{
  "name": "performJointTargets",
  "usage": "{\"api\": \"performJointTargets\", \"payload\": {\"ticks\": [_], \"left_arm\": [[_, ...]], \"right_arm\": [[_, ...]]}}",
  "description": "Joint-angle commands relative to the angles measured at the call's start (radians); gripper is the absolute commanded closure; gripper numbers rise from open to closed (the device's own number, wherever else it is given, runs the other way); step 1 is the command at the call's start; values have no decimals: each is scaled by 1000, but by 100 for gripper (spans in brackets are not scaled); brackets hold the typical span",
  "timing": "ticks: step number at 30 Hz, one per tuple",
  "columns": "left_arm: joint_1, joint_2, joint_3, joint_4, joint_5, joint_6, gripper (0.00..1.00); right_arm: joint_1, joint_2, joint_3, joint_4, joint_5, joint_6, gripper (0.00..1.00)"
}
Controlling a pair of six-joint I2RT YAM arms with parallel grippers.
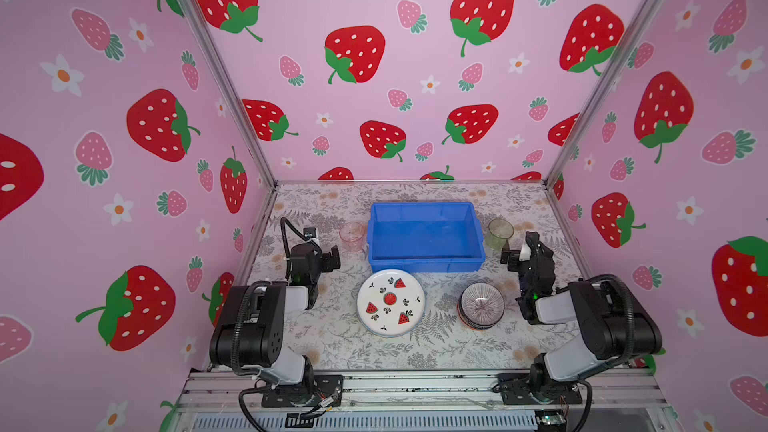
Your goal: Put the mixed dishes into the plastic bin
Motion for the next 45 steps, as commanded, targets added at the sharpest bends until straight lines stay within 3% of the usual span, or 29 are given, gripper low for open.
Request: {"api": "performJointTargets", "payload": {"ticks": [1,31,35,37,40,45], "left_arm": [[-2,6,23,19,-1,8,1],[1,3,22,19,4,7,1],[-9,-4,22,19,-51,-6,1],[-6,-38,45,-48,-120,-34,1],[-7,-101,107,-200,-115,-31,1],[-6,-254,221,-463,-118,-62,1]], "right_arm": [[1,2,-6,26,7,11,1],[1,1,-7,26,5,13,1],[1,0,-9,28,4,13,1],[1,-6,-11,29,-12,6,1],[1,-58,-15,0,-4,12,1],[-1,-231,55,-273,-6,29,1]]}}
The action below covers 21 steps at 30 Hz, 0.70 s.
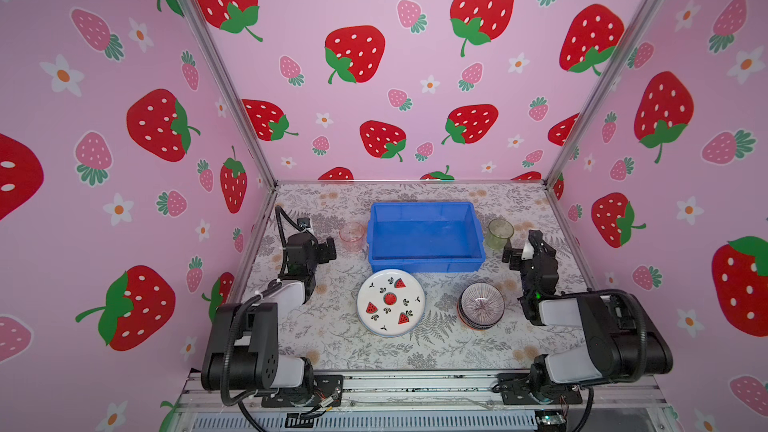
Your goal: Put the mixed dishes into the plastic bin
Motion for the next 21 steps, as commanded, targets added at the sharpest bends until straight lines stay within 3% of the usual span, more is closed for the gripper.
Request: {"api": "performJointTargets", "payload": {"ticks": [1,7,14,19,21], "left_arm": [[-2,-100,115,-234,-47,-61,1],[6,-196,326,-562,9,-144,1],[24,-226,495,-825,101,-149,1],[31,-218,553,-922,314,-91,1],[29,-215,565,-938,344,-103,1]], "right_arm": [[0,-110,66,-200,-6,24,1],[-1,-296,221,-543,-109,77,1],[8,-374,421,-933,-183,145,1],[16,-384,547,-1217,-172,241,1],[19,-387,592,-1319,-185,258,1]]}}
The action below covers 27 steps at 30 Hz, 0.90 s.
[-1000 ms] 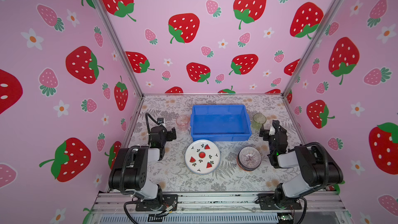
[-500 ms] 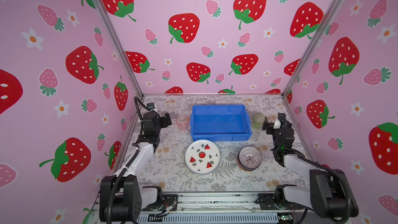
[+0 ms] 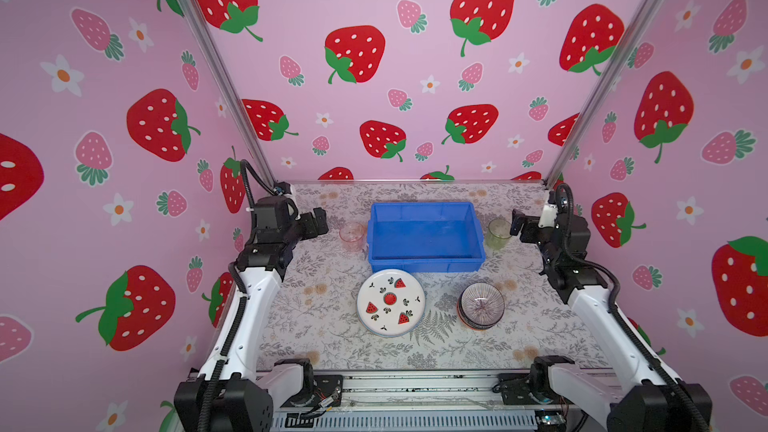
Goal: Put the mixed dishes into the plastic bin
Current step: 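Raise both arms up and forward over the table toward the bin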
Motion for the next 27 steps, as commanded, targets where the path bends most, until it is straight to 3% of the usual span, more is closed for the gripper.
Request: {"api": "performJointTargets", "payload": {"ticks": [1,11,27], "left_arm": [[1,3,55,-103,133,2,1],[-33,83,132,-165,216,-75,1],[-84,90,147,-243,126,-113,1]], "right_arm": [[8,-16,81,-289,-44,64,1],[11,21,191,-585,-69,55,1],[11,166,254,-640,-129,38,1]]}}
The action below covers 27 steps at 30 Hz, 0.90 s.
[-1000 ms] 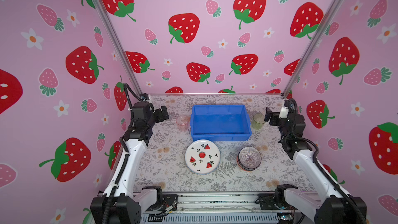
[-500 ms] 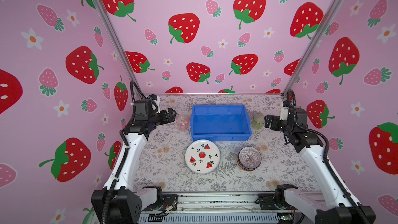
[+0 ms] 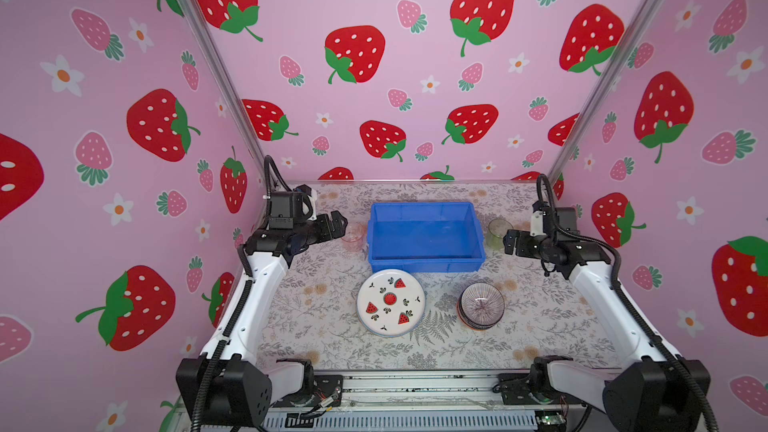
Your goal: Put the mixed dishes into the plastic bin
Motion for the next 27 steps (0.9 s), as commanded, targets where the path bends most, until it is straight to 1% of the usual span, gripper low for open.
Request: {"api": "performJointTargets", "payload": {"ticks": [1,2,5,8,12,16,19,24,27], "left_arm": [[-5,-9,38,-43,-15,-6,1],[-5,-11,39,-47,-7,-2,1],[-7,-5,58,-95,3,21,1],[-8,-1,69,-128,18,31,1],[-25,4,72,-136,72,47,1],[-88,23,100,-164,69,71,1],[-148,41,126,-178,36,74,1],[-214,69,150,-157,40,47,1],[-237,85,150,-131,38,34,1]], "right_arm": [[6,26,41,-52,-32,-12,0],[7,33,47,-62,-30,-14,1],[24,47,66,-112,17,-16,7],[57,55,100,-186,26,-10,11],[124,60,156,-307,50,14,14],[199,42,171,-393,60,64,17],[259,23,164,-454,83,109,19],[340,-28,142,-534,113,196,29],[375,-55,124,-581,141,234,35]]}}
